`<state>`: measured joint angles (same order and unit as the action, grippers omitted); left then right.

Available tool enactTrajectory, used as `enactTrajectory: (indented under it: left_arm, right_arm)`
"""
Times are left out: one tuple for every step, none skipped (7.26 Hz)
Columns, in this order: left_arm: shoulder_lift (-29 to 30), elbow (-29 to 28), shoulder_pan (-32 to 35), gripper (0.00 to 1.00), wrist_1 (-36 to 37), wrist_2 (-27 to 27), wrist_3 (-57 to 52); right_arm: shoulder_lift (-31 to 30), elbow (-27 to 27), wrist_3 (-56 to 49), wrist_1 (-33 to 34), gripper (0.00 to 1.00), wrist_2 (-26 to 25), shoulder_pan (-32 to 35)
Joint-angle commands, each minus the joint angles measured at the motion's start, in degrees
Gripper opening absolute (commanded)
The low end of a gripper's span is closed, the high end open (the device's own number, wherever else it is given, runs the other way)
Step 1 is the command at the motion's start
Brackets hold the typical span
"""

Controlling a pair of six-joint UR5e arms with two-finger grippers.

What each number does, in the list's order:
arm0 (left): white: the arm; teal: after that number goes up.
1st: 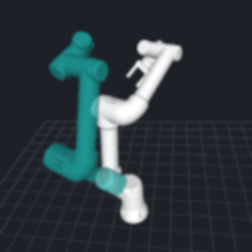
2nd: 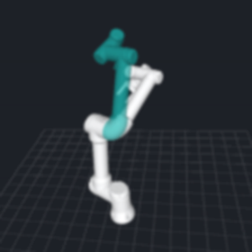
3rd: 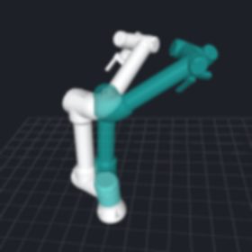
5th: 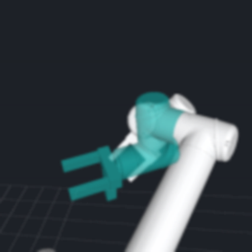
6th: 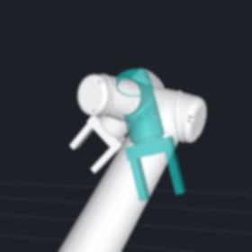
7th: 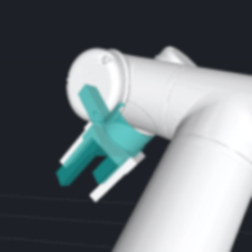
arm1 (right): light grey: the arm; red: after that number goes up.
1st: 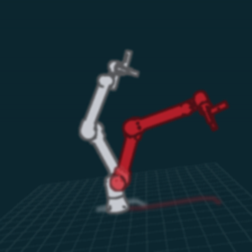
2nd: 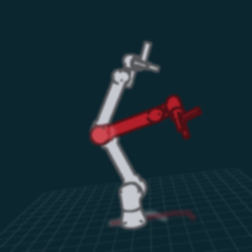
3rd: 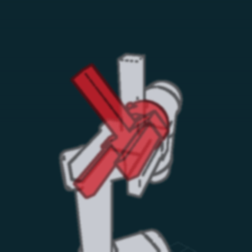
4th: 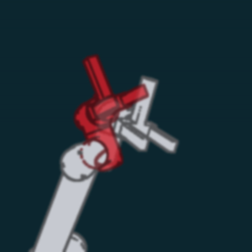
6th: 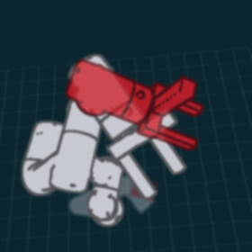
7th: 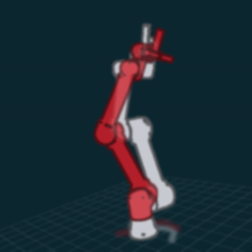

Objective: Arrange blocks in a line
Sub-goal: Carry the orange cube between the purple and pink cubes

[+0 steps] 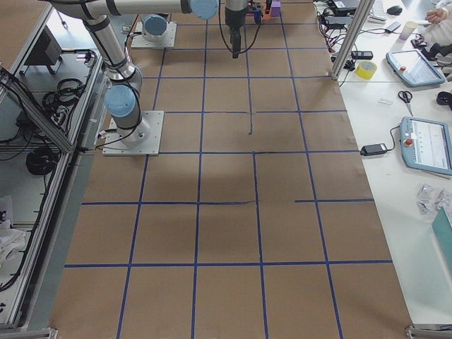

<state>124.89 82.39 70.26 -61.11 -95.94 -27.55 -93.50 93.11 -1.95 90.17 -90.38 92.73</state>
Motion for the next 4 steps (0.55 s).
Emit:
enactTrajectory:
  left_arm:
    - [0.44,0.13,-0.21,0.00,1.16,-0.30,-0.75]
    - [0.71,0.22,-0.47,0.00,1.34,-0.30,-2.49]
    - [0.88,0.49,-2.21,0.00,2.48,-0.04,-4.43]
    - [1.23,1.27,-4.49,0.00,4.84,0.40,-4.45]
  right_arm:
    - [0.07,-0.04,-0.07,0.36,1.00,0.03,-0.01]
    - [0.07,-0.04,-0.16,0.36,1.00,0.03,-0.01]
    - [0.07,0.05,-0.16,0.27,1.00,0.03,-0.01]
    - [0.07,0.05,-0.16,0.19,1.00,-0.06,-0.01]
